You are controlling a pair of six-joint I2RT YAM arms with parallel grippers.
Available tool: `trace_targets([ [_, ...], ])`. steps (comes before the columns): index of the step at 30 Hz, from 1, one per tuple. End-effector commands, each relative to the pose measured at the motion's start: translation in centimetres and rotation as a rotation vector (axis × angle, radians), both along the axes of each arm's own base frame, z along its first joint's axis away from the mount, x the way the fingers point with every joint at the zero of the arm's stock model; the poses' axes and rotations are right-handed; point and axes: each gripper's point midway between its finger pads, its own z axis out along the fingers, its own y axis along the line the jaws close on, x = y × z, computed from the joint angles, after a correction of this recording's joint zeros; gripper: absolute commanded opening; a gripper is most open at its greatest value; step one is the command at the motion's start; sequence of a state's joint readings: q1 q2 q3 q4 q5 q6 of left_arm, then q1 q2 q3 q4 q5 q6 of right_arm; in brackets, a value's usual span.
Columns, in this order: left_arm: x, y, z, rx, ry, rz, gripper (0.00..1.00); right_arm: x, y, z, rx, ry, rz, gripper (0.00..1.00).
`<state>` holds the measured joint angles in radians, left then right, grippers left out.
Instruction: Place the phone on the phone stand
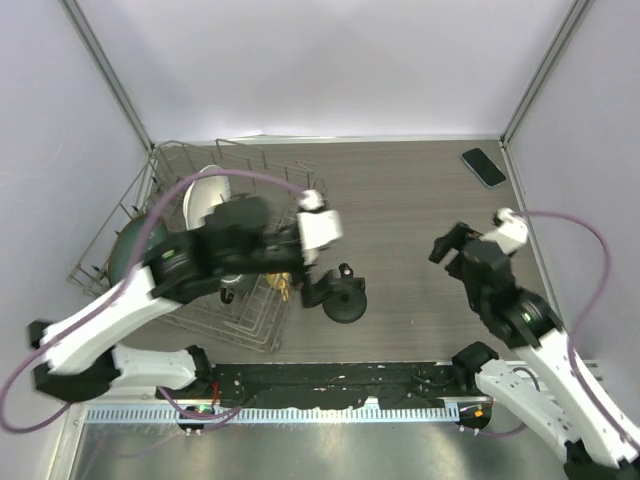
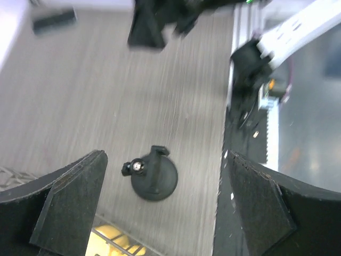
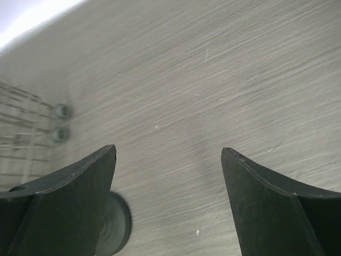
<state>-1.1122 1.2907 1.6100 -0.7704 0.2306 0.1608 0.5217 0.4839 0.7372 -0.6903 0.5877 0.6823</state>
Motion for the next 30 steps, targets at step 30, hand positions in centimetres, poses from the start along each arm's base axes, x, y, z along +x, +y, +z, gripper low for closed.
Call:
trace_targets([
  [30,-2.1,8.1,-2.0,-0.259,-0.085,0.13,1.0,41.0,-18.2,-4.2,0.066,0.06,-0.352,0.79],
])
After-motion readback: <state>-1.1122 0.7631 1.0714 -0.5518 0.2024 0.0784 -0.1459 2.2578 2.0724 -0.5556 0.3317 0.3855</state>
